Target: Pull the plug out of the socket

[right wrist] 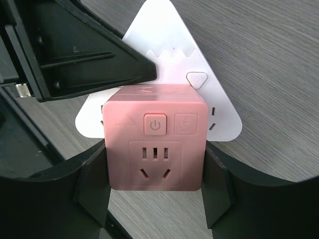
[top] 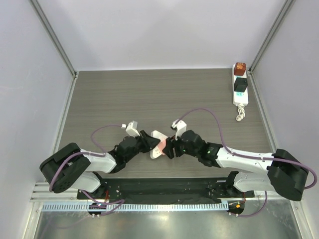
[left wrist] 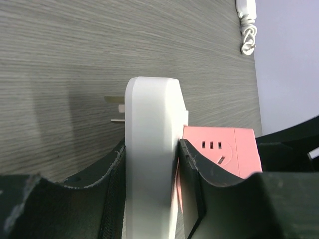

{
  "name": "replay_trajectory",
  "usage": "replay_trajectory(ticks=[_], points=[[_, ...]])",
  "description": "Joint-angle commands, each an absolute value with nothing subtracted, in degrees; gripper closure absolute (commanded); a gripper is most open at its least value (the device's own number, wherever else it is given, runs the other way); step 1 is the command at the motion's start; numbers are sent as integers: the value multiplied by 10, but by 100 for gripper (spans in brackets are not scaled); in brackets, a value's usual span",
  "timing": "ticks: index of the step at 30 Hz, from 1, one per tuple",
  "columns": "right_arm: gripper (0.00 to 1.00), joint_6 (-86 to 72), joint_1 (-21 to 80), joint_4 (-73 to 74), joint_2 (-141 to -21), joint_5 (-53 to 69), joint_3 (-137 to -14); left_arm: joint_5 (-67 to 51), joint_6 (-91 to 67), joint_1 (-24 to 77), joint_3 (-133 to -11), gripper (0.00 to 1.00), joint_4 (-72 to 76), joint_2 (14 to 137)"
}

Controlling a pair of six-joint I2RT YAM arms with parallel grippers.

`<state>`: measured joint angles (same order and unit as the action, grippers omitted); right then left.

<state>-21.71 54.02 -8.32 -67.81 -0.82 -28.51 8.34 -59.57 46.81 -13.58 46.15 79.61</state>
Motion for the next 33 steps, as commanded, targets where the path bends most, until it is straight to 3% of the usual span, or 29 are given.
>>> replay_trajectory(ticks=[1,7,10,18,20,26,30,33], points=[[99,-183,608,24,-697,-141,-314,151,-533,481,-105,100,343,810],[99,-206,620,-4,-650,-186,-299,178,-531,501,-95,100,338,777],[99,-210,607,-54,-626,-41,-294,179,-531,503,-98,100,335,780],[99,-305,502,-132,-587,210,-251,192,-533,511,-92,100,330,767],[99,-316,489,-142,-583,225,-239,193,-532,512,-94,100,327,769],[99,-278,486,-78,-578,176,-254,195,-532,512,-97,100,324,772],[99,-247,500,26,-556,-19,-272,202,-535,515,-98,100,319,770],[99,-193,586,35,-537,-151,-299,210,-540,520,-99,100,300,749]])
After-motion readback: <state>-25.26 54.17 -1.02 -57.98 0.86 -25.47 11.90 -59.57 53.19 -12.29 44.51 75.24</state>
